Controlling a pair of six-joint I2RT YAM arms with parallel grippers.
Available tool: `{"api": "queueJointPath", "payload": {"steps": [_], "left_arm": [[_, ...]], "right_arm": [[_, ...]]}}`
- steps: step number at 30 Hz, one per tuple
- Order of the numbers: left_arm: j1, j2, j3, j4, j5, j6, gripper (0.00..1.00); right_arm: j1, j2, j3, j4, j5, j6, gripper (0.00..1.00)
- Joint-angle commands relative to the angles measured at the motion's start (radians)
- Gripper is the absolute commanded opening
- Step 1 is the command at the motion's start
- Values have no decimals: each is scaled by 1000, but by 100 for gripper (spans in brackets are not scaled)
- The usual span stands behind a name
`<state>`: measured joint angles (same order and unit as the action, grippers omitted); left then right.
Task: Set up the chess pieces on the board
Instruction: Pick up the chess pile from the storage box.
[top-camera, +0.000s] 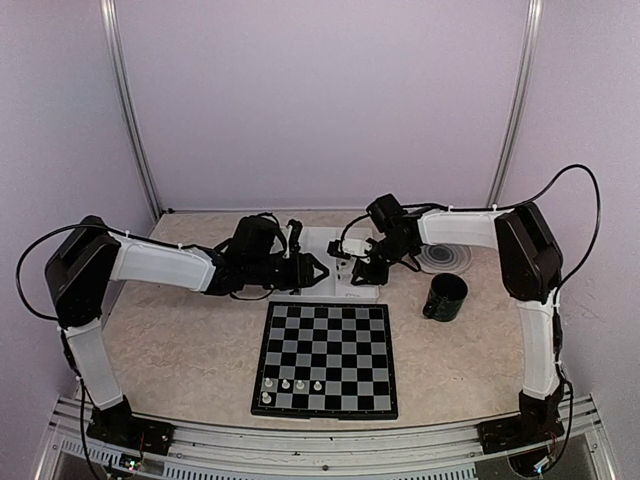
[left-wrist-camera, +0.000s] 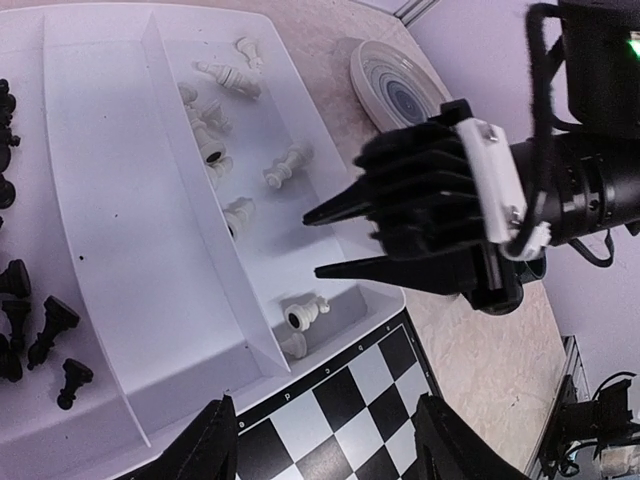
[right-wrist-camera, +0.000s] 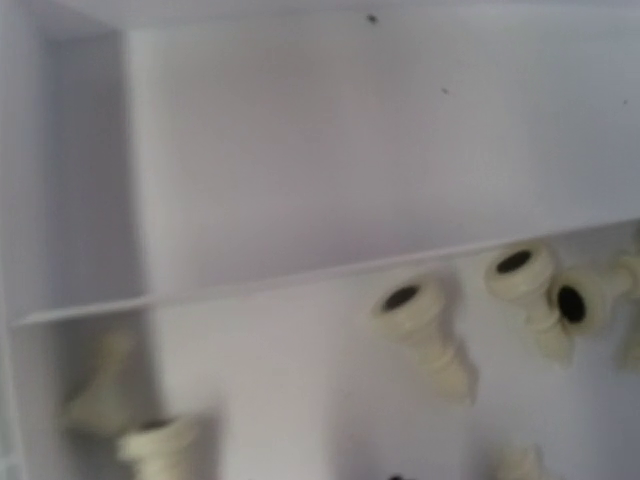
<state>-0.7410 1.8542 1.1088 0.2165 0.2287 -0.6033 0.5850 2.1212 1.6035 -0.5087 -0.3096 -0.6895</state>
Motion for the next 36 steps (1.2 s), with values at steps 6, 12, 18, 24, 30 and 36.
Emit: {"api": "queueJointPath", "payload": {"steps": [6,12,18,24,30,36], "left_arm": [[6,-101,-74,7,-29,-10,61],[9,-152,-94,-12,-41,-3,61],[9,-180,-114,-12,-48,-3,61],[10,-193,-125,-18,-58,-1,61],[11,-200,-130,-17,-60,-3,61],[11,-194,-129,-16,-57,0,61]], "right_arm": [[10,145,137,11,97,-28,39],[10,214,201,16,124,-48,43],[10,280,272,-24,120,-85,47],[11,314,330,-177,-34,-145,40],[6,354,362,-220,-21,-111,27],[6,327,306,-208,-13,-82,18]]}}
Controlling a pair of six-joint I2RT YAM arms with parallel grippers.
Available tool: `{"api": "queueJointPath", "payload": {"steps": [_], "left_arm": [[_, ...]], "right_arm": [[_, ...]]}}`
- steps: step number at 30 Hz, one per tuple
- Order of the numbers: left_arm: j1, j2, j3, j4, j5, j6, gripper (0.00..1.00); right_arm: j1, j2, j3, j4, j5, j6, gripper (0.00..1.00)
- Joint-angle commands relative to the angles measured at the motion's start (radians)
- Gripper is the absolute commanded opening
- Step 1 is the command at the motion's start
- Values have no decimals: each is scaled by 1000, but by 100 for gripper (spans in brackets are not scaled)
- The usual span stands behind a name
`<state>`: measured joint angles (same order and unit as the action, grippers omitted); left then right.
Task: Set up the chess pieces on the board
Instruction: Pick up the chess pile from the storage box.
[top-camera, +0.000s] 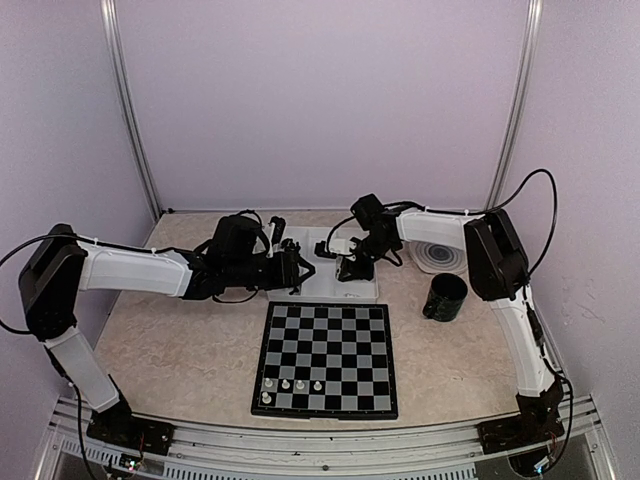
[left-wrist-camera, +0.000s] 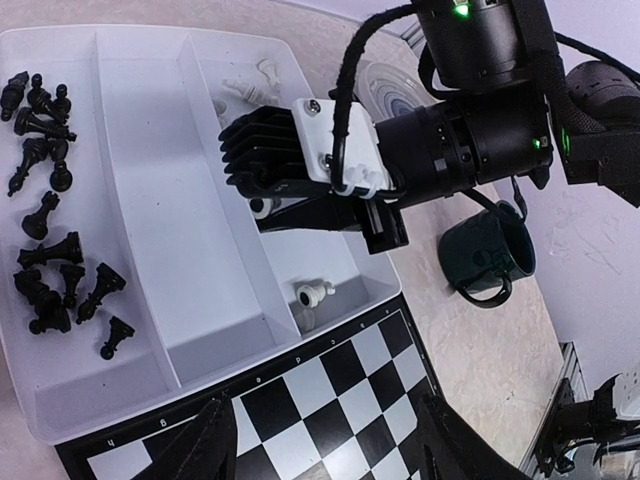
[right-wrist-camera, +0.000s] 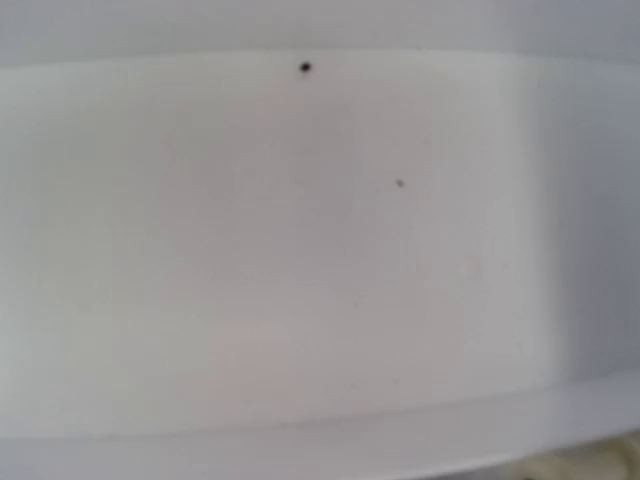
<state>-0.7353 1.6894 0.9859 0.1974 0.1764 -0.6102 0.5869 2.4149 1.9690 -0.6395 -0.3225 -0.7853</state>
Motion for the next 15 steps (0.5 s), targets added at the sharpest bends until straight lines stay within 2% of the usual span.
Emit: {"api": "queueJointPath", "payload": {"steps": [1,9,15], "left_arm": [[5,-30,-6,3,-5,7,61],[17,8,0,50,17,16,61],[27,89,19,174,118,-1,61]], "right_arm": [[3,16,-75,-72,2,18,17],[-12,-198,-264,15,-49,41,10],[-15,-286,-298,0,-143,66,9]]}}
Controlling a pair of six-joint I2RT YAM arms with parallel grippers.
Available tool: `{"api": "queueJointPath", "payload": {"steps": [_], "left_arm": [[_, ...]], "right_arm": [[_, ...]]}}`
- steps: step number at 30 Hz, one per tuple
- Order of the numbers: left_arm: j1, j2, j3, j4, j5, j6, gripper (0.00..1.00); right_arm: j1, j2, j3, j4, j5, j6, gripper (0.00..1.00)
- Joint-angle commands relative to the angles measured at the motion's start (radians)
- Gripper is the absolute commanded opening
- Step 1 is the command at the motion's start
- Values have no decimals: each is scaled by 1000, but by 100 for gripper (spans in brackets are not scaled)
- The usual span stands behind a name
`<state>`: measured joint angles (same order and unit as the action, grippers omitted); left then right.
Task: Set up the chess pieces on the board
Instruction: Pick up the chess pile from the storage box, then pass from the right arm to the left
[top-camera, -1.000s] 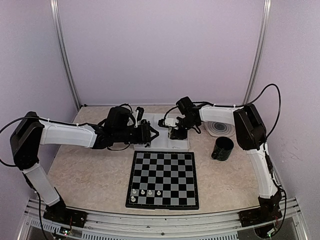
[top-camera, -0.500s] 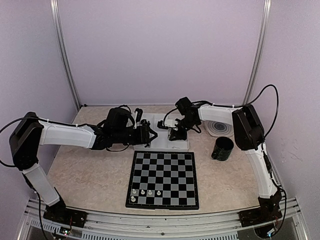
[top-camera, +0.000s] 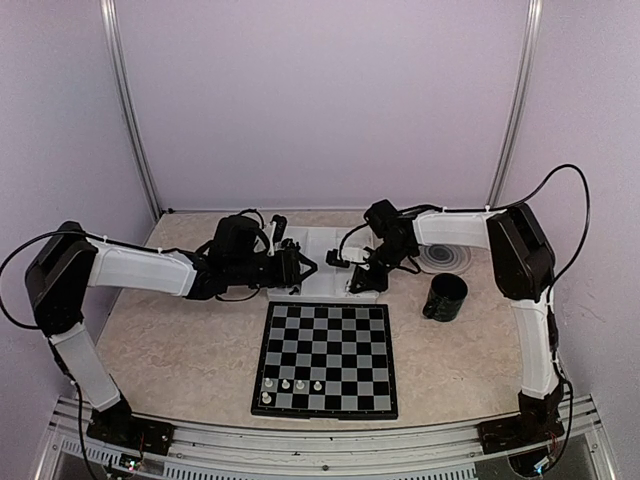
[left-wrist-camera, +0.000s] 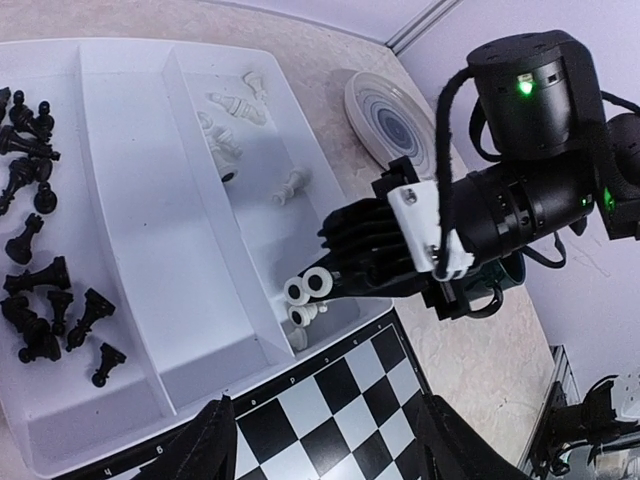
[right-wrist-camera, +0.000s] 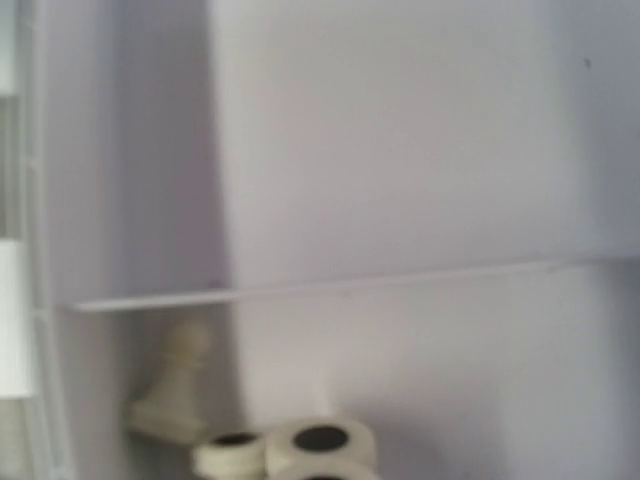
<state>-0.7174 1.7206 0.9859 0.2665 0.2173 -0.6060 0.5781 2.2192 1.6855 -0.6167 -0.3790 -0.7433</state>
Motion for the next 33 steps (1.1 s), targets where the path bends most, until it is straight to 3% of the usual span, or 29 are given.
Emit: {"api": "queueJointPath", "payload": {"steps": [1,6,18,33], "left_arm": [[9,81,29,121,99,-9,61],[0,173,77,211,163,-23,61],[-10,356,231,250,218,-87,61],[-14,450,275,306,276,-144,48]], "right_arm": [[-6,-103,-20,-19,-100,29,9],[-6,-123,-30,-7,-127,38,9],[-6,-121,-12,-28,-151,42,10],[-6,-131,-20,-29,-171,39,12]]}}
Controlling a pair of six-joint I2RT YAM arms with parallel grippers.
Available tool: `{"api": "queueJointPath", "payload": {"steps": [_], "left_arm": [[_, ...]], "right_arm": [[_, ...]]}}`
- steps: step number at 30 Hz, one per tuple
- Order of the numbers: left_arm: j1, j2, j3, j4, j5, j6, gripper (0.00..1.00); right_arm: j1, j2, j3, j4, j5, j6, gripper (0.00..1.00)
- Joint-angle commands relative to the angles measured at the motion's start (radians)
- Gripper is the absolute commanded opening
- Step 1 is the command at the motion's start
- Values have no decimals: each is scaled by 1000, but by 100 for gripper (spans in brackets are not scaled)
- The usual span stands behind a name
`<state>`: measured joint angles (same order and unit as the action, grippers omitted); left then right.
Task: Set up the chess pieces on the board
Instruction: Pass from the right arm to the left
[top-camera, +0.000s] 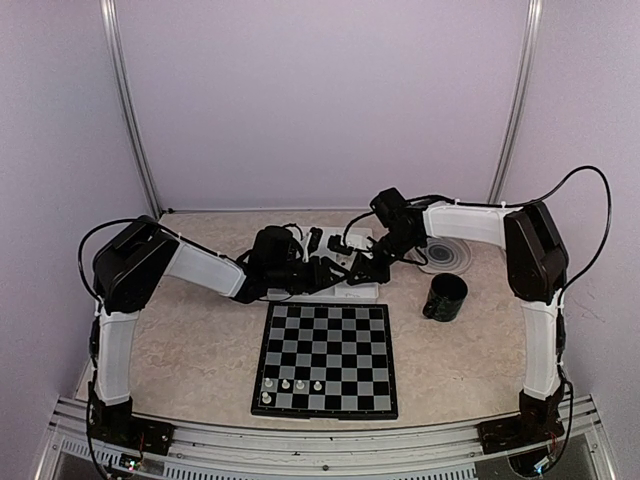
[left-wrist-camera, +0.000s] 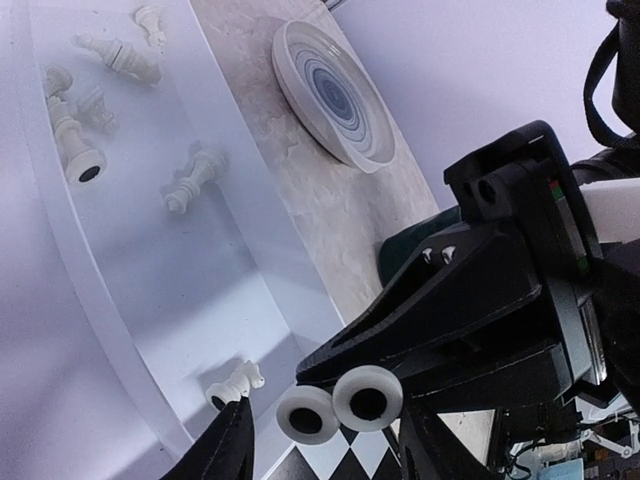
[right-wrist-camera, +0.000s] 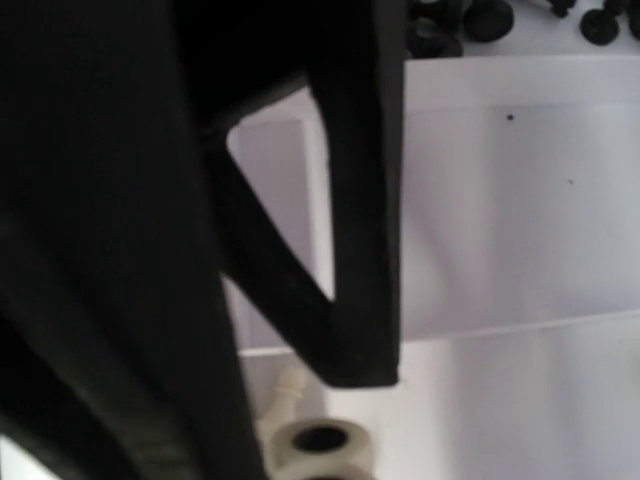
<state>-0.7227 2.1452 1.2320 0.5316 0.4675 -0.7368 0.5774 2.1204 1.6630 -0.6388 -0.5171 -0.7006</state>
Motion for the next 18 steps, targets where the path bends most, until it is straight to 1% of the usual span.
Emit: {"api": "queueJointPath", "payload": {"steps": [1,8,12,18], "left_arm": [[-9,28,30,43,28,-16,47],[-13,42,40,78,40,-9,46],[-16,51,43,116,77,-6,40],[-24,62,40,149,120,-6,27]], "right_arm": [[-5,-34,0,-7,-32,-5,12],[-5,-40,-13,-42,-79,-41,13],[-5,-44,-18,-56,-103,-49,13],[-6,-39,-17,-66,-115,-54,14]]}}
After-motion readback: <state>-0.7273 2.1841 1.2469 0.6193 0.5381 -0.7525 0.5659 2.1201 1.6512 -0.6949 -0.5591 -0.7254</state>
